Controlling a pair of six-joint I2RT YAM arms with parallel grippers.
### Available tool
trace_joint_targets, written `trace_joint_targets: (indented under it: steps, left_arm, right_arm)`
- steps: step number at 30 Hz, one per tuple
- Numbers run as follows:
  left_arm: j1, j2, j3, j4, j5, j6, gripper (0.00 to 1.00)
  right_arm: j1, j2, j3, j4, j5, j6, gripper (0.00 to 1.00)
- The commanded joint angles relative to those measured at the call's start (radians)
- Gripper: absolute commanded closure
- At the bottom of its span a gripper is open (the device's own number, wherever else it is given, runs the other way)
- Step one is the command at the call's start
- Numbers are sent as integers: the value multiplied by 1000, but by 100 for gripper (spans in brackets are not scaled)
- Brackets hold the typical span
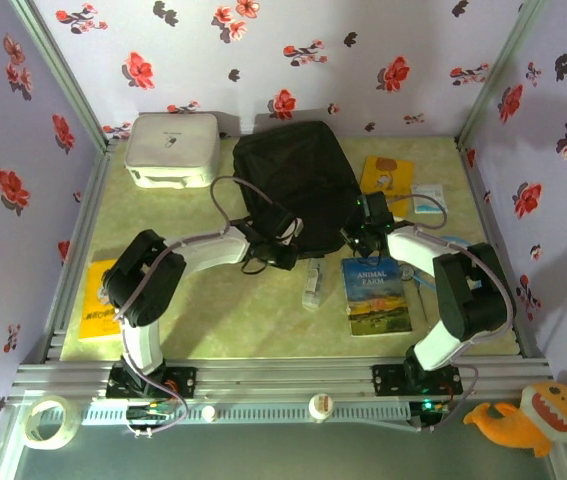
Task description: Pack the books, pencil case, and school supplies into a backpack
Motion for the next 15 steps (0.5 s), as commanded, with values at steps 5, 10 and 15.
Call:
trace_joint_targets:
  steps: [5,10,15]
  left_arm:
    - [16,-115,-75,-14,-92,23,100]
    - [45,-121,-71,-67,-119,45,100]
    - [50,-62,-8,-132,-126,66,100]
  right_arm:
    - [-27,-13,8,-37,62,-55,95]
    - [-33,-2,51,-106,142,-105,96]
    - [-34,4,58,-115,162,-112,96]
